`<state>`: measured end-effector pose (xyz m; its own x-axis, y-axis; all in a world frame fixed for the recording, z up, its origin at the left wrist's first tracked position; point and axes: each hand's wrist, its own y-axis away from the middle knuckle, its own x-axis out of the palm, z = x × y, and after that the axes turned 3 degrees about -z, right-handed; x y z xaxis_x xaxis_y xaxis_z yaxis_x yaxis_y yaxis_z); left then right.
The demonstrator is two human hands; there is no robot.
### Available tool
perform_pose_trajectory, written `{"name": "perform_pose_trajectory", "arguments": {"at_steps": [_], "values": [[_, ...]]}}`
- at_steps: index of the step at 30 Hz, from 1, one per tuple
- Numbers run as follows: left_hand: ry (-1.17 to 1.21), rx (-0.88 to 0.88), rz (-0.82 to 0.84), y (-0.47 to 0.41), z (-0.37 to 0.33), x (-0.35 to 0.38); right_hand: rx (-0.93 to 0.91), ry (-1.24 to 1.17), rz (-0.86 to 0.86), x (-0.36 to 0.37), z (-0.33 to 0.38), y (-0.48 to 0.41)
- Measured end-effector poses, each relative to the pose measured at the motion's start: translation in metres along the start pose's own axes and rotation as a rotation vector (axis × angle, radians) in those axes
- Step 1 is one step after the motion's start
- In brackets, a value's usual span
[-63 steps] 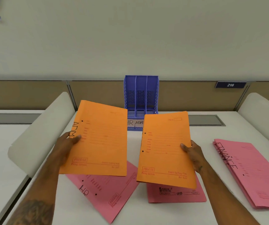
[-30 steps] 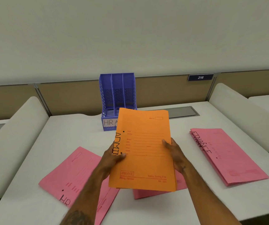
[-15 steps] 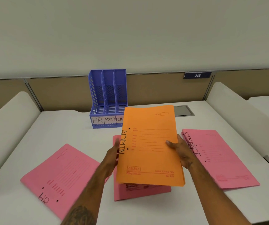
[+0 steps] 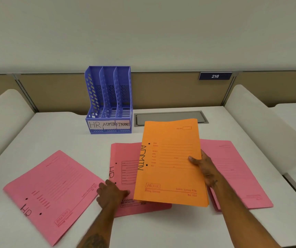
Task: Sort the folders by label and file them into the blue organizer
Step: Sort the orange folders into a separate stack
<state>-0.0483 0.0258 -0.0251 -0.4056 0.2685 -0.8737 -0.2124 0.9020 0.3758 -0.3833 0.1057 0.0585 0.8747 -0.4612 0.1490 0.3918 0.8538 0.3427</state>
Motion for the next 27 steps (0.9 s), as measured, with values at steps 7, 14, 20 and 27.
{"name": "perform_pose_trajectory", "arguments": {"at_steps": [7,14,20,27], "values": [[0.343,-0.048,0.026,-0.007,-0.004,0.001,0.01,-0.005,0.02,-0.02,-0.003,-0.002],[0.491,-0.042,-0.106,-0.027,0.029,-0.034,0.035,0.025,0.021,-0.022,-0.014,-0.009],[0.411,-0.142,-0.168,-0.043,0.088,-0.06,0.073,0.026,0.011,-0.013,-0.024,-0.012],[0.166,-0.106,-0.281,-0.03,0.064,-0.062,0.098,-0.009,0.033,-0.001,-0.028,-0.014]]}}
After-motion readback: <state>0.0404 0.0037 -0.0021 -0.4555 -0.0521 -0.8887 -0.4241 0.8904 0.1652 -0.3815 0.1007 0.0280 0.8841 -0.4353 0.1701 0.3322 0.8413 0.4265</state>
